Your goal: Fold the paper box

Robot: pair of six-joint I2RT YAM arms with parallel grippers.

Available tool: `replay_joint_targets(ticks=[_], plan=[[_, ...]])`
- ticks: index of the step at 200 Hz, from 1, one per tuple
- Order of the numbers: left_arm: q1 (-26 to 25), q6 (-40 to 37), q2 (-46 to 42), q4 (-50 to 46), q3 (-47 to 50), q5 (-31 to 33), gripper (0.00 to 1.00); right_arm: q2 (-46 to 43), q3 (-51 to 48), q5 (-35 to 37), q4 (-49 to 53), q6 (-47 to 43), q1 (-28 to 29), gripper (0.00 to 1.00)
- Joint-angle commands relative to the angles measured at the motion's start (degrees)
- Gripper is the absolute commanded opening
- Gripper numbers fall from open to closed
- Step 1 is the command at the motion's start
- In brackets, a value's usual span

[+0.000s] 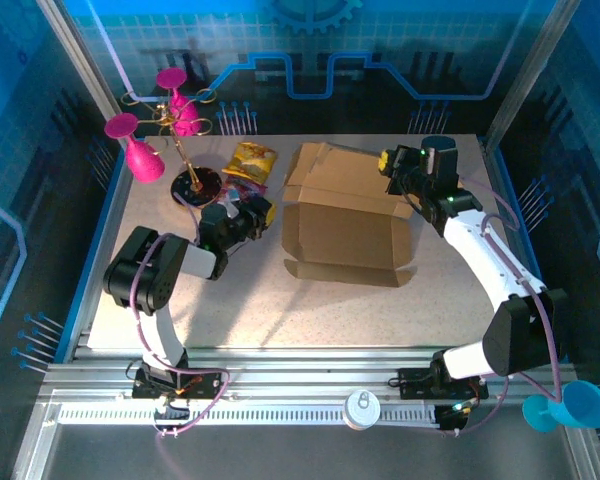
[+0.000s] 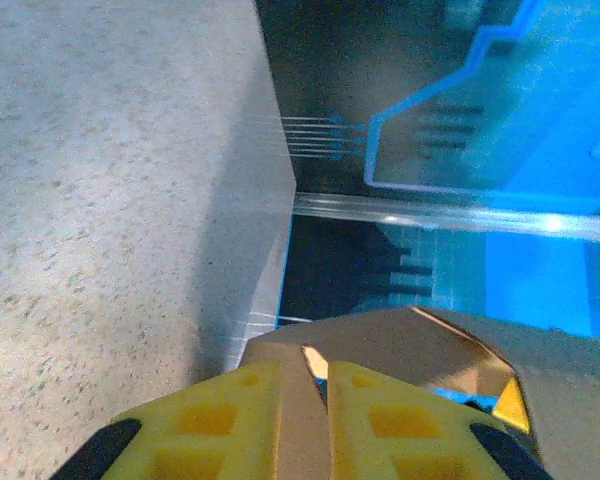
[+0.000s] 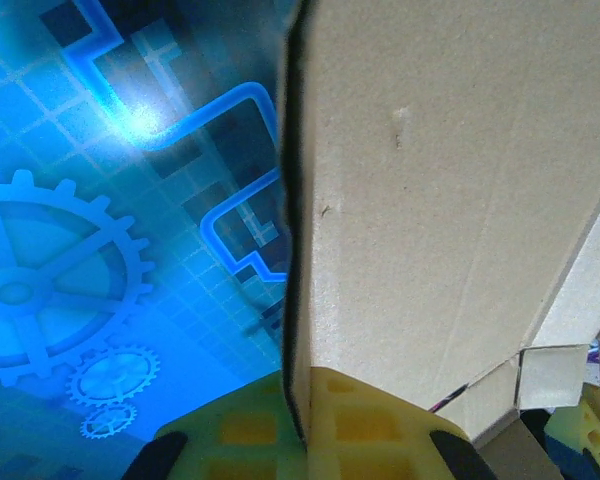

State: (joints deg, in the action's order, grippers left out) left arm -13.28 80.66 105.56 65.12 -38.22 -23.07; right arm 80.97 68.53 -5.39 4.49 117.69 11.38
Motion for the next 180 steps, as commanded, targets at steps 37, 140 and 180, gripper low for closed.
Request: replay_joint_targets(ticks=[37,140,180], plan=[[-1.6,-23.8,-5.9,2.8,3.1,0.2,0.28,2.4,4.4,-1.1,2.0,0.8,-1.1,0.0],[-3.5,-4.0,7.2,14.2,-5.9,7.7,0.12,2.7,4.6,-1.5,1.6,1.1,-1.0,0.0],[-4.6,-4.0,6.7,12.8,-5.7,5.8,0.13,3.3,4.5,-1.6,0.4,1.5,-1.1,0.0]])
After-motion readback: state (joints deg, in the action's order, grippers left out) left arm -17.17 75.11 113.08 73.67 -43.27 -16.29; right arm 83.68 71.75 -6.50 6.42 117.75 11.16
